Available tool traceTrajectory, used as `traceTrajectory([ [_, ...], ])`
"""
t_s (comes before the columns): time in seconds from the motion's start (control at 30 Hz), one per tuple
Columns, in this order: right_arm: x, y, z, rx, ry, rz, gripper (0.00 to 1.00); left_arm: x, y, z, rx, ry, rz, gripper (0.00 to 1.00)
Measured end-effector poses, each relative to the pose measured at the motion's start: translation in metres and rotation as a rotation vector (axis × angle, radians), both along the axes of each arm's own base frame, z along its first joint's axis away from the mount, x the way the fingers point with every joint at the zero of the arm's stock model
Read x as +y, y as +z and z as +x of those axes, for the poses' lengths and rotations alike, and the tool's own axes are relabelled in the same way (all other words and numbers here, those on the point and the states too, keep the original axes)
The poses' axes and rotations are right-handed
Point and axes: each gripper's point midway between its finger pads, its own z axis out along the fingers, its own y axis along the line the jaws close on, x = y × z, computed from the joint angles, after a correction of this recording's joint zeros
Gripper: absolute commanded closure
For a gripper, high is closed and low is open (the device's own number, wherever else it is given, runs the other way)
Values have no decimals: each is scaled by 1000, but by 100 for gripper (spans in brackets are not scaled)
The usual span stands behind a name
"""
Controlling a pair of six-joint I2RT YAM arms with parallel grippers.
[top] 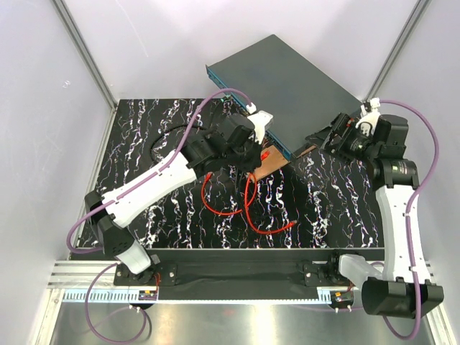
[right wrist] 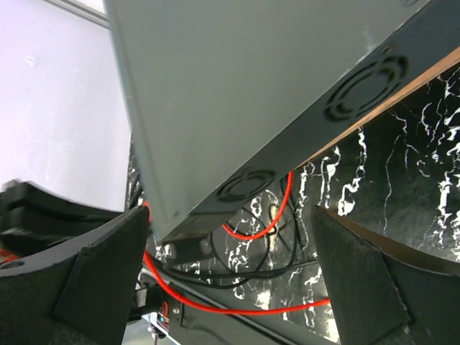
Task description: Insert the plug into the switch port
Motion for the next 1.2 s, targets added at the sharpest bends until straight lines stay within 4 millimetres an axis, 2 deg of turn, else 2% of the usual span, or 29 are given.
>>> traceTrajectory([
  [0.43, 6, -13, 30, -40, 39, 55, 0, -2, 8, 1, 1, 19, -26, 100],
  [0.57, 8, -19, 36, -20, 38, 85, 0, -4, 16, 3, -13, 19, -45, 100],
  [0.83, 11, -27, 39, 4, 34, 135, 1, -9, 21, 5, -19, 12, -61, 100],
  [1.2, 17, -24, 42, -1, 45, 206, 5, -19, 9, 8, 1, -5, -48, 100],
])
